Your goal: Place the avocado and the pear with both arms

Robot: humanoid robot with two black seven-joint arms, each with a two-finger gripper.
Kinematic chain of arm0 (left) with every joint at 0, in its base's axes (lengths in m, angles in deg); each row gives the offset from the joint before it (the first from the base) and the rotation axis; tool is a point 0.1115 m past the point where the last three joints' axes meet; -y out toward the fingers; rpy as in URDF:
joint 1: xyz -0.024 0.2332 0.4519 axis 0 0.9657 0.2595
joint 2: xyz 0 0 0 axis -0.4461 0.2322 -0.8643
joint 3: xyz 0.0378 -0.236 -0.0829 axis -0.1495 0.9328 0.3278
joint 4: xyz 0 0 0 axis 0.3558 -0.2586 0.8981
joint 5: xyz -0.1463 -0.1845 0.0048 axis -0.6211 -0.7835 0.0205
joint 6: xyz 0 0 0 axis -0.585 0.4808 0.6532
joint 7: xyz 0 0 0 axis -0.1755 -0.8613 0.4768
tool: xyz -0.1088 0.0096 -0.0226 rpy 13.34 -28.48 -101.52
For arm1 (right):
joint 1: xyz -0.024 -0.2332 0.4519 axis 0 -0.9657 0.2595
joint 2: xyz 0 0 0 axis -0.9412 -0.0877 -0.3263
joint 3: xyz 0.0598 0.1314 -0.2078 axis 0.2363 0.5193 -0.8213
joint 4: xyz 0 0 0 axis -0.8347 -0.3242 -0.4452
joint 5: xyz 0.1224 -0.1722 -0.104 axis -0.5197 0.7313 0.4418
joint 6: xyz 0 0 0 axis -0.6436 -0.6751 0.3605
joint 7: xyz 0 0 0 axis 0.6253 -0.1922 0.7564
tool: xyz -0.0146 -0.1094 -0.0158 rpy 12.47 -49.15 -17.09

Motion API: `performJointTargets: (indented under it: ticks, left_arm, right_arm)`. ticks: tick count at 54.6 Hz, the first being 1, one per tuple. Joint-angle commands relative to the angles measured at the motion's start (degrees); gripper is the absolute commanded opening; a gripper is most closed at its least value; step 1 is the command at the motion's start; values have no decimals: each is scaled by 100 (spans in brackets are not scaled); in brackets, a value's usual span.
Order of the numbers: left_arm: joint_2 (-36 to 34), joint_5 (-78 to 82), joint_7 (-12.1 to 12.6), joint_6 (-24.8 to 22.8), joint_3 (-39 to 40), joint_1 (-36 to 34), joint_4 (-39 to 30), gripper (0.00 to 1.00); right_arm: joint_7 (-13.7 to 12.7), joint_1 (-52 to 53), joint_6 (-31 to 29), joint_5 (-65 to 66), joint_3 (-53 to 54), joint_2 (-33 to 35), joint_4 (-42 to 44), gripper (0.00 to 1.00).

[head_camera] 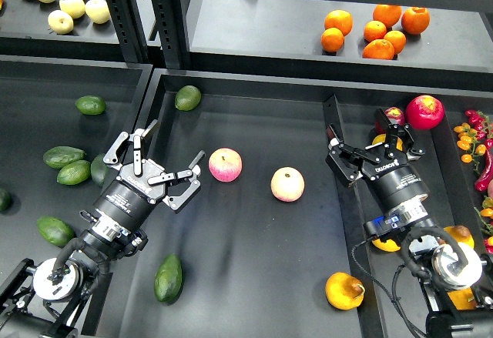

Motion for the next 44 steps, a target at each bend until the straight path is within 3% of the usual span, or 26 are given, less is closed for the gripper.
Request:
performJointTargets:
  ticks: [1,37,44]
  left_arm:
    - [0,0,10,-1,0,0,0,100]
    - [0,62,19,-1,53,-70,79,100]
    - [0,62,124,-1,17,-105,62,100]
  right_arm:
    - [-3,-7,0,0,-6,0,0,100]
    - [-12,2,0,0,-32,0,-9,100]
    - [-12,2,0,0,-41,0,-9,100]
